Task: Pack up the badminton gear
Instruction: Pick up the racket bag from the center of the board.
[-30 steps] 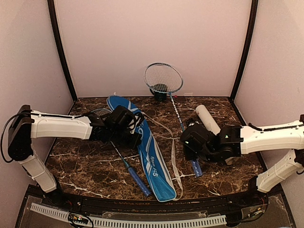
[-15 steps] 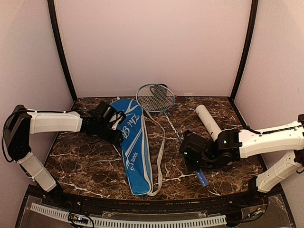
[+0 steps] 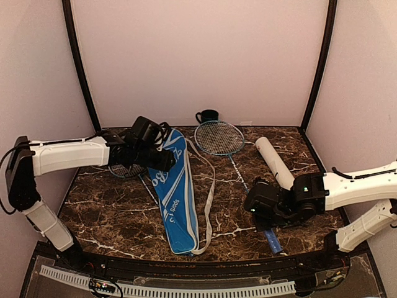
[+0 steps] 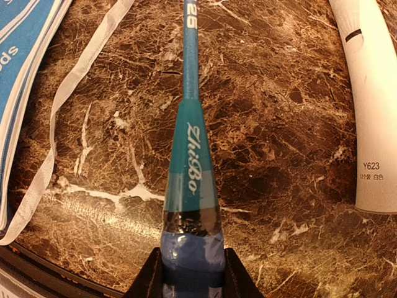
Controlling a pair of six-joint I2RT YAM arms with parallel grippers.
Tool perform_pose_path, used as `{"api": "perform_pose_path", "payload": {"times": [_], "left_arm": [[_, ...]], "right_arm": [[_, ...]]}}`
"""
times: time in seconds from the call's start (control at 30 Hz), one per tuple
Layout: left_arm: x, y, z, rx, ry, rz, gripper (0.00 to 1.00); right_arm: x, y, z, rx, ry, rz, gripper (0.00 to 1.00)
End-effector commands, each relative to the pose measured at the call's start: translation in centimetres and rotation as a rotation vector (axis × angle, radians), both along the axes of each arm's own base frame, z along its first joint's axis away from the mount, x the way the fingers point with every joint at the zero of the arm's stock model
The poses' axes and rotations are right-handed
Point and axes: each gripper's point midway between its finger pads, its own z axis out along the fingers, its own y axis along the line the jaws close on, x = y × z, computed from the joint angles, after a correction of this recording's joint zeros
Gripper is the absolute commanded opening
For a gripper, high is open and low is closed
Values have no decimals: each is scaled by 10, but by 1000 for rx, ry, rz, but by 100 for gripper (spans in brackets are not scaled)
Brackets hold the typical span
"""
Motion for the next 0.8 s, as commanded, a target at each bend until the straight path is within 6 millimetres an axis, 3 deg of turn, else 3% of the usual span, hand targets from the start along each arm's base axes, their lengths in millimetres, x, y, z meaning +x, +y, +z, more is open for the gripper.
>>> {"api": "perform_pose_path", "payload": {"times": [0.0,0.07,0.17,0.53,0.77], "left_arm": [[9,-41,-23,-19,67,37,48],[15,-53,-40,37,91,43,46],[25,-51,-65,144,114,103,42],[28,-67,-99,121,159,76,41],[30,-67,-125,173,188,73,42]], "right_arm": [[11,-1,6,40,-62,-77,0],[13,1,10,46,-69,-77,0],[14,1,13,58,-82,-80,0],[15,2,13,99,-87,-87,0],[14,2,12,104,-85,-90,0]]}}
